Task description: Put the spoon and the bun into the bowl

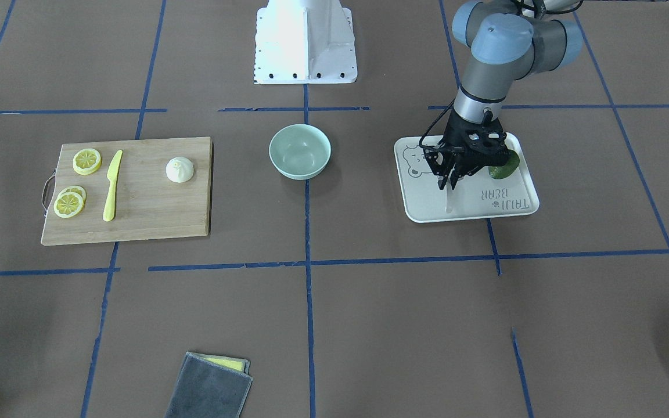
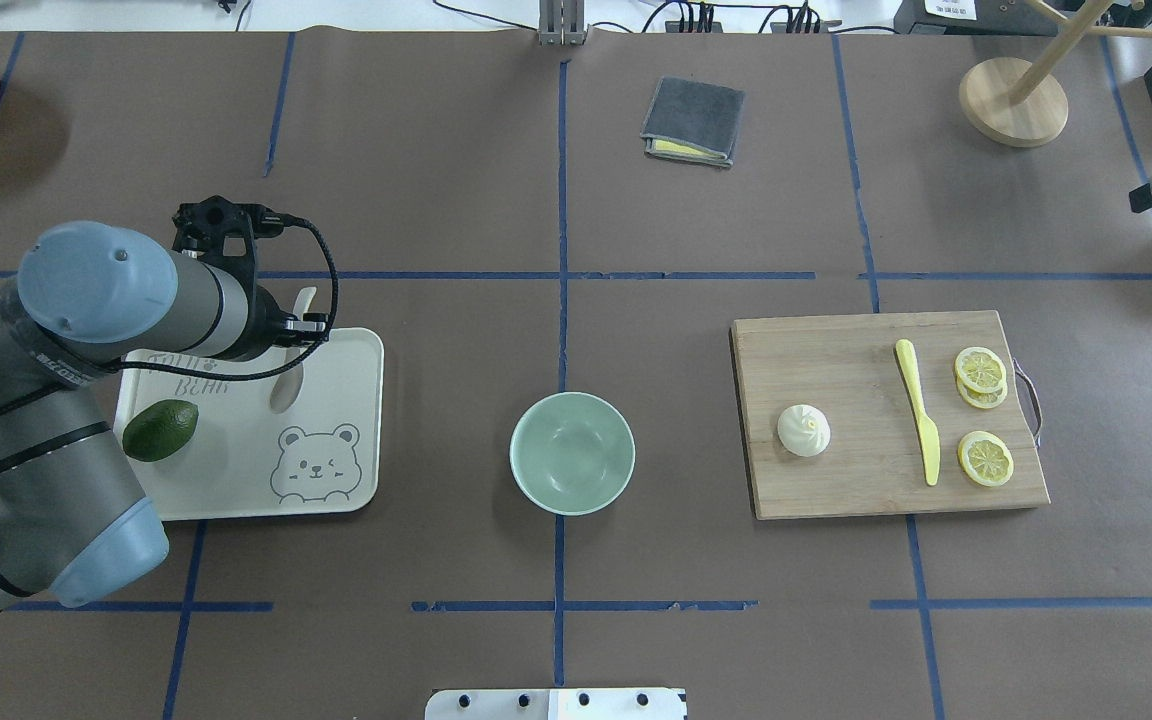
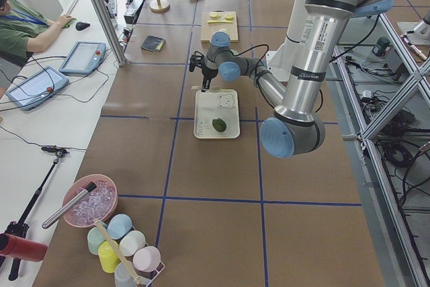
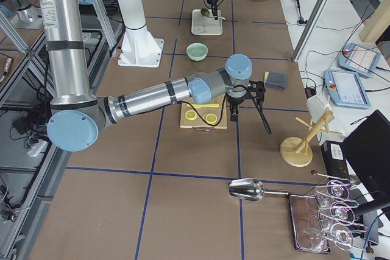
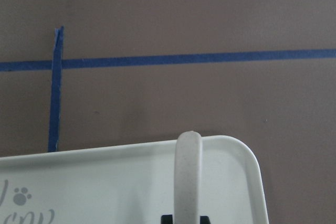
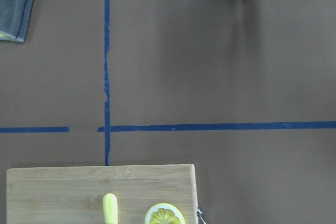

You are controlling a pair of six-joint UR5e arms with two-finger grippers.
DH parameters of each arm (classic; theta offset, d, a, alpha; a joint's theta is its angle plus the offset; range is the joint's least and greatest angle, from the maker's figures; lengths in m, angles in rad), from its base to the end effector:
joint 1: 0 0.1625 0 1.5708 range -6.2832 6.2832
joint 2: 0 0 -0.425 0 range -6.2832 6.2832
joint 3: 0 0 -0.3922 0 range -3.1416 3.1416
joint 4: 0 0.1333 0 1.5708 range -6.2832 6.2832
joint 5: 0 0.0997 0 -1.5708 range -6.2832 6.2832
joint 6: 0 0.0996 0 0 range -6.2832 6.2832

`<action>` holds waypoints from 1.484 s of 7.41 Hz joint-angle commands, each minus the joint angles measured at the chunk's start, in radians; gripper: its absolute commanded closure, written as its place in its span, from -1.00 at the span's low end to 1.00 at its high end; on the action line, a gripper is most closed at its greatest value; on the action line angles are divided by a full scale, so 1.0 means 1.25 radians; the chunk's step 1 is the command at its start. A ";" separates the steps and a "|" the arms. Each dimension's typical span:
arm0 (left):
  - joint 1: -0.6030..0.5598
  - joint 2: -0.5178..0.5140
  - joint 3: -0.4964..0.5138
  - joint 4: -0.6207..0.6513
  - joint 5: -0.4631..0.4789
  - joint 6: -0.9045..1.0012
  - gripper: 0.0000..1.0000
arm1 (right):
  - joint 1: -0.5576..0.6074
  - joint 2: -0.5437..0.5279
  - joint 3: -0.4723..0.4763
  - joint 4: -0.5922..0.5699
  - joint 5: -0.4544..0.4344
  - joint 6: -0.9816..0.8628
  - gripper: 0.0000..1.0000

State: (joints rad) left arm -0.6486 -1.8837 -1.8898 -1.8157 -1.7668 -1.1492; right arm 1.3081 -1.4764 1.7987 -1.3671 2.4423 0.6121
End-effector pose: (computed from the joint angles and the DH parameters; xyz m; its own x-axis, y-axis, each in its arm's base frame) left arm 0.3983 -0.4449 0.3210 0.6587 0.0043 -0.7524 0.2232 0.9538 0.2009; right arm -0.0826 -0.5271 0.4668 0.5561 0.0394 0.8302 -0.1160 0.9928 0.0306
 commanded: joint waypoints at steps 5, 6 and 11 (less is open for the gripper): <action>0.039 -0.167 0.051 0.002 0.011 -0.357 1.00 | -0.453 0.088 0.039 0.163 -0.360 0.477 -1.00; 0.058 -0.182 0.062 0.002 0.053 -0.371 1.00 | -0.511 0.101 0.039 0.159 -0.413 0.504 -1.00; 0.072 -0.193 0.064 0.002 0.060 -0.373 1.00 | -0.605 0.093 0.050 0.073 -0.453 0.514 -0.77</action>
State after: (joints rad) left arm -0.5598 -2.1214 -1.8105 -1.8132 -1.6923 -1.6151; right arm 0.5694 -1.3630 1.8592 -1.2342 1.8831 1.2554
